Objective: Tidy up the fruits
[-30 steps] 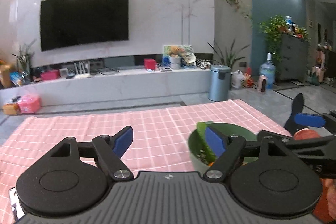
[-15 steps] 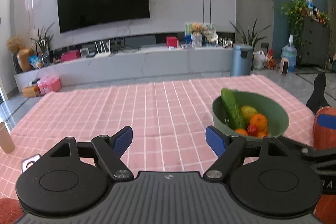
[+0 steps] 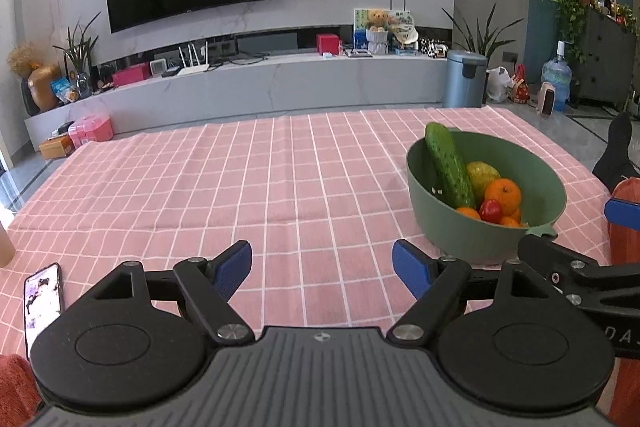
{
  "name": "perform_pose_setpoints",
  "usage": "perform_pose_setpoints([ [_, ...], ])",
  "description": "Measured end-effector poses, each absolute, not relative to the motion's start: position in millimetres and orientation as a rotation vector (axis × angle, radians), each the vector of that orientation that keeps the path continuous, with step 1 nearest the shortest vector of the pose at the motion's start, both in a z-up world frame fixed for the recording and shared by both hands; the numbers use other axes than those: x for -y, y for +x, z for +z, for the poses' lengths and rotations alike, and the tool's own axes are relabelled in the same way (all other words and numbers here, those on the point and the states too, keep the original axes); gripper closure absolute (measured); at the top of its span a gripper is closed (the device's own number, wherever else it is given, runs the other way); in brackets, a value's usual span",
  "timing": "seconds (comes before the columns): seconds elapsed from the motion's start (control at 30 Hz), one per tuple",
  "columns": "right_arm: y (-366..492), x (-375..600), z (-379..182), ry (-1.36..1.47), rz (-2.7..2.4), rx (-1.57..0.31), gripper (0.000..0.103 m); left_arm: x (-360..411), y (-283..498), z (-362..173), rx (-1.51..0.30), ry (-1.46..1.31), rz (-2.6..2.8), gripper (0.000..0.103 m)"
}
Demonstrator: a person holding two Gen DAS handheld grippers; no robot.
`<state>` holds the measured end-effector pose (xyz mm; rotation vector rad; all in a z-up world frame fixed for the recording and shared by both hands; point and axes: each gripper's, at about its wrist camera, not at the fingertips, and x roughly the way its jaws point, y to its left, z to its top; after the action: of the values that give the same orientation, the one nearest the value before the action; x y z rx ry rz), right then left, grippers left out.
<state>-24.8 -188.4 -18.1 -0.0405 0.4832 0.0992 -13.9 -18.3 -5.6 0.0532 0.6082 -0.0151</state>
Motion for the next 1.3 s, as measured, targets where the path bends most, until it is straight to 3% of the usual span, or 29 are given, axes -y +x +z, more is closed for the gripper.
perform_pose_setpoints([
  [1.3, -27.5, 188.5, -19.3, -0.045, 0.115, -0.478, 0.005, 12.8, -15.9, 2.1, -0.616, 0.050, 0.014, 0.009],
])
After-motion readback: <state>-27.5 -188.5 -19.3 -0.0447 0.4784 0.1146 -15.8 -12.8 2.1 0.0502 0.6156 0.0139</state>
